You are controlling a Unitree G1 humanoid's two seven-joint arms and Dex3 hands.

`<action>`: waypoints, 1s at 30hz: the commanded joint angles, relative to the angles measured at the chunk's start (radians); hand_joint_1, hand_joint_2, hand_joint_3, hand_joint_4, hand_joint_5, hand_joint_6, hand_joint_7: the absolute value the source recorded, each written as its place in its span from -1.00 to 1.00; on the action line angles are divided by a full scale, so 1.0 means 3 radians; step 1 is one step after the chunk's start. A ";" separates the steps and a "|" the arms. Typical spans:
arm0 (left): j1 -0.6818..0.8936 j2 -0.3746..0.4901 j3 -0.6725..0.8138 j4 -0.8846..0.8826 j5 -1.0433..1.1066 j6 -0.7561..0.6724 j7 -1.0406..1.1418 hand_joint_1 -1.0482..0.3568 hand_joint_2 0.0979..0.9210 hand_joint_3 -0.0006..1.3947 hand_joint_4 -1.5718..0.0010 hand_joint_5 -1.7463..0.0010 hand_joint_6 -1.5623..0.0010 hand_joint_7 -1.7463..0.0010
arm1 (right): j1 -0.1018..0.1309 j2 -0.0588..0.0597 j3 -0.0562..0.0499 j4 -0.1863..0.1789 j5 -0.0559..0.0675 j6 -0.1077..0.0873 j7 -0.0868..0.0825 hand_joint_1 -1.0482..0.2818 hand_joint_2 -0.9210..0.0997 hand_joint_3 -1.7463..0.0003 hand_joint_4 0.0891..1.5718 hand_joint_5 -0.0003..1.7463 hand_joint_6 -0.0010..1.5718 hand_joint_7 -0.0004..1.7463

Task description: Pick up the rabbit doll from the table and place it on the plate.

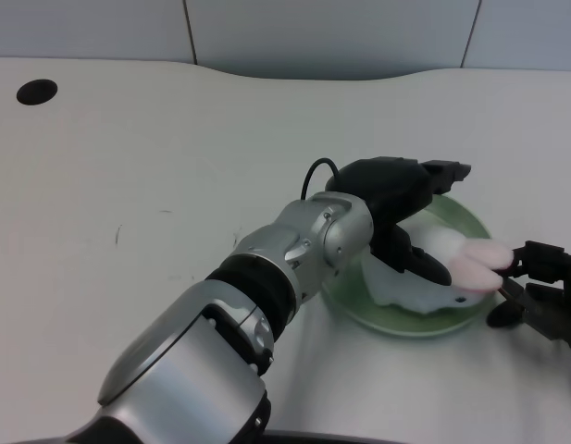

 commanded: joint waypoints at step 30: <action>0.1095 0.1347 0.1646 -0.0545 -0.1533 -0.1218 -0.0821 -0.42 1.00 -0.65 0.49 0.11 0.31 0.94 | -0.0269 -0.0188 -0.0225 0.0743 0.0146 -0.0389 0.0099 -0.68 -1.00 0.85 0.04 0.22 -0.04 0.15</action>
